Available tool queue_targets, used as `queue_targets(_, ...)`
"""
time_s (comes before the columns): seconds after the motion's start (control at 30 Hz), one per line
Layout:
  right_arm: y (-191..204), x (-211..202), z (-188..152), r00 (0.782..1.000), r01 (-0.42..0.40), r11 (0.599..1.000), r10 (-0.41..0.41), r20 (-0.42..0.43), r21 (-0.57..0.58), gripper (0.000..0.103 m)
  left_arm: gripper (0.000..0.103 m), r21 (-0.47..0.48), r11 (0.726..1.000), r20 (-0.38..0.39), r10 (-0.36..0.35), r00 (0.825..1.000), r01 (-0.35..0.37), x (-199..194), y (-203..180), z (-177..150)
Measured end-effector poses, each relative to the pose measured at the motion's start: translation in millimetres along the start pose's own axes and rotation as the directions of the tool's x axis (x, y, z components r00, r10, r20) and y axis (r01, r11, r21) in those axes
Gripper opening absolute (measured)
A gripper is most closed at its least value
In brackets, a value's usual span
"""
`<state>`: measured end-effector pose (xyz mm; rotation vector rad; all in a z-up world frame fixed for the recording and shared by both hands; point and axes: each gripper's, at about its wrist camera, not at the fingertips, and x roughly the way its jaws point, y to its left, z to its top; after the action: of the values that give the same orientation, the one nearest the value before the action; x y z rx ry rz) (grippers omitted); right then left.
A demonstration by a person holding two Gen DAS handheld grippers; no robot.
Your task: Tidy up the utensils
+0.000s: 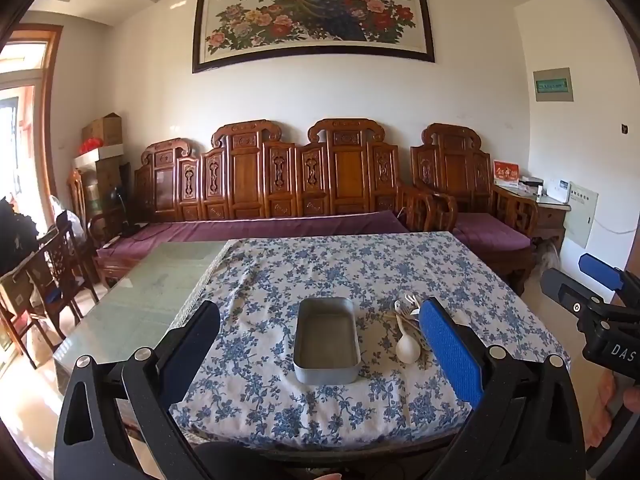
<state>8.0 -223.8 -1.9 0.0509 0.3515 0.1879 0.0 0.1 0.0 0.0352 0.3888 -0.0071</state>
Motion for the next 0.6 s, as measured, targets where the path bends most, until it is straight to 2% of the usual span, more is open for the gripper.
queue_targets(0.6,-1,-10,8,1.0,-0.002,1.0,0.002,0.017,-0.002,0.101,0.097,0.011,1.0,0.007,0.006,1.0,-0.006,-2,-6,5)
